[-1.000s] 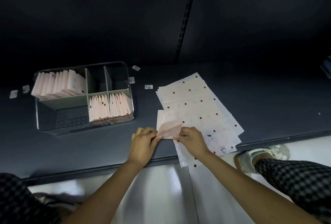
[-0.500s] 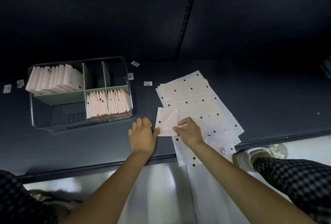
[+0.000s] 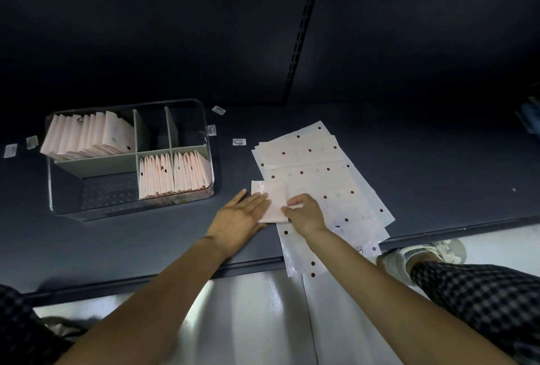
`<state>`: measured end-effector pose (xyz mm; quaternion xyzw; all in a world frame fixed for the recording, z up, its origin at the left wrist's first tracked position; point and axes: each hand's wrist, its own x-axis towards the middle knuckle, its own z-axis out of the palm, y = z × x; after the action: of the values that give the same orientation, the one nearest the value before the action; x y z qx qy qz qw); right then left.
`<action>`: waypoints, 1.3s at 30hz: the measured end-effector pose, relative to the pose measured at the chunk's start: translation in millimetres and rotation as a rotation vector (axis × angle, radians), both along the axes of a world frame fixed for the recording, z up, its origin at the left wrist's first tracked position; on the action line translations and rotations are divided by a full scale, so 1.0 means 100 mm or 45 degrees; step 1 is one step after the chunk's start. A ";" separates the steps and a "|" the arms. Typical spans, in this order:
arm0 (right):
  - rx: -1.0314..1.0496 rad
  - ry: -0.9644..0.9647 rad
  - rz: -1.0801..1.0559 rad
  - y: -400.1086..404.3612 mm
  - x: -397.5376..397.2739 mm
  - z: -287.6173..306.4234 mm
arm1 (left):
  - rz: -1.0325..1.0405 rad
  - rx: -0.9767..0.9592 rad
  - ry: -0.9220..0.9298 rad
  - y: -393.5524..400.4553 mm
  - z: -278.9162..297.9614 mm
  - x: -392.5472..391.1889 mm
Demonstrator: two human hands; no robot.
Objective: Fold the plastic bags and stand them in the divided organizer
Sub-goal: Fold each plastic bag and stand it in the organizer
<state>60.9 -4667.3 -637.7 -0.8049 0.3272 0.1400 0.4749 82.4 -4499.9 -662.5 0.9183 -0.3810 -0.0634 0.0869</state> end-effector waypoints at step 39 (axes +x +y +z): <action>-0.759 -0.369 0.937 2.60 1.73 1.12 | 1.248 -0.402 -0.185 1.99 0.75 0.91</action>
<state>233.6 -4407.1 -525.5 -0.9791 -0.0224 0.0855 0.1834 173.2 -4301.3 -587.2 0.9667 0.0836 0.1067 0.2172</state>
